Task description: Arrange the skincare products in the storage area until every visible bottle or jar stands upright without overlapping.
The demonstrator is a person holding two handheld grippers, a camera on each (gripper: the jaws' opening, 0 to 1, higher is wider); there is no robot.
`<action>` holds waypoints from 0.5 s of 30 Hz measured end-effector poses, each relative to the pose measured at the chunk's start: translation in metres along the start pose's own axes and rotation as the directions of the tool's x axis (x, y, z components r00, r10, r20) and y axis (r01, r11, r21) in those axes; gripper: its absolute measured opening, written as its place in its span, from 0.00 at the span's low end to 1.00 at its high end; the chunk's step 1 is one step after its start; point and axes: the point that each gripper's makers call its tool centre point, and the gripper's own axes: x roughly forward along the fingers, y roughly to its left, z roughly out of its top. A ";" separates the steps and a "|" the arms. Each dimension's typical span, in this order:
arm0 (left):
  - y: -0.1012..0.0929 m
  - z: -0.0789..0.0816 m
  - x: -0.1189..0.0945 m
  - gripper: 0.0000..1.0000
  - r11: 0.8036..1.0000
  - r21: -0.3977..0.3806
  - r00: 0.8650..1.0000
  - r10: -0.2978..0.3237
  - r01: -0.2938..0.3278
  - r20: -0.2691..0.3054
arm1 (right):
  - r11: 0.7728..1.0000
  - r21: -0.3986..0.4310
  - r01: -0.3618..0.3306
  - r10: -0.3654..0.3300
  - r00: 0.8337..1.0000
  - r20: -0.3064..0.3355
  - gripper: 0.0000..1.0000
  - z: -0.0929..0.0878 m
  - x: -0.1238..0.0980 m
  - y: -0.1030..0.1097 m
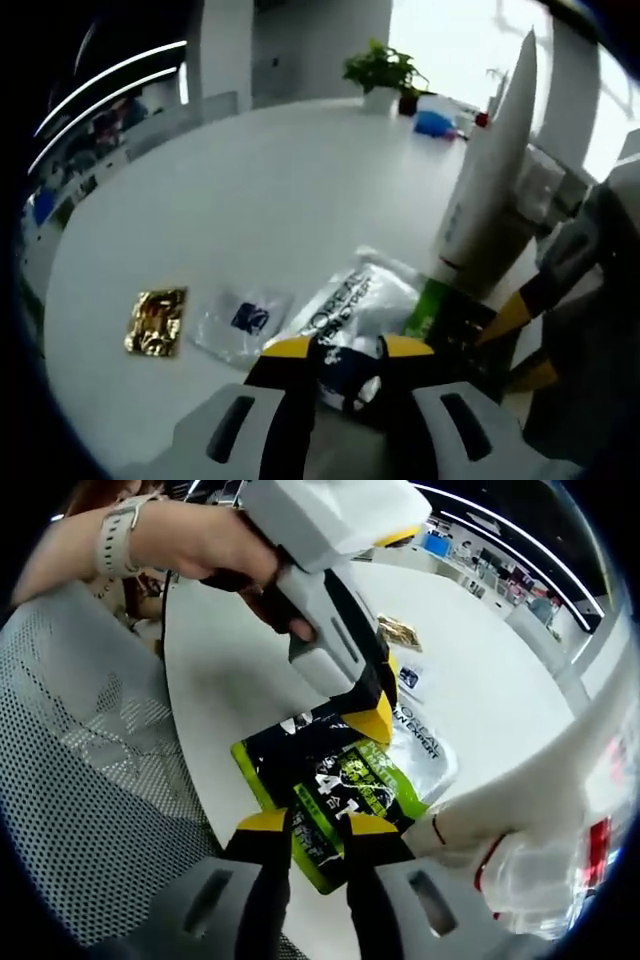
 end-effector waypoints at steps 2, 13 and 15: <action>0.000 0.000 0.000 0.21 1.000 0.000 1.000 0.002 -0.002 0.000 | 1.000 0.000 -0.002 0.002 1.000 -0.002 0.21 0.000 0.000 0.000; 0.002 0.019 -0.026 0.21 0.999 0.038 0.999 0.036 -0.037 0.019 | 1.000 0.000 -0.008 0.008 1.000 -0.002 0.21 0.000 0.000 0.000; 0.002 0.026 -0.034 0.23 0.998 0.039 0.998 0.046 -0.047 0.034 | 1.000 -0.004 -0.010 0.010 1.000 -0.005 0.21 0.000 0.000 0.000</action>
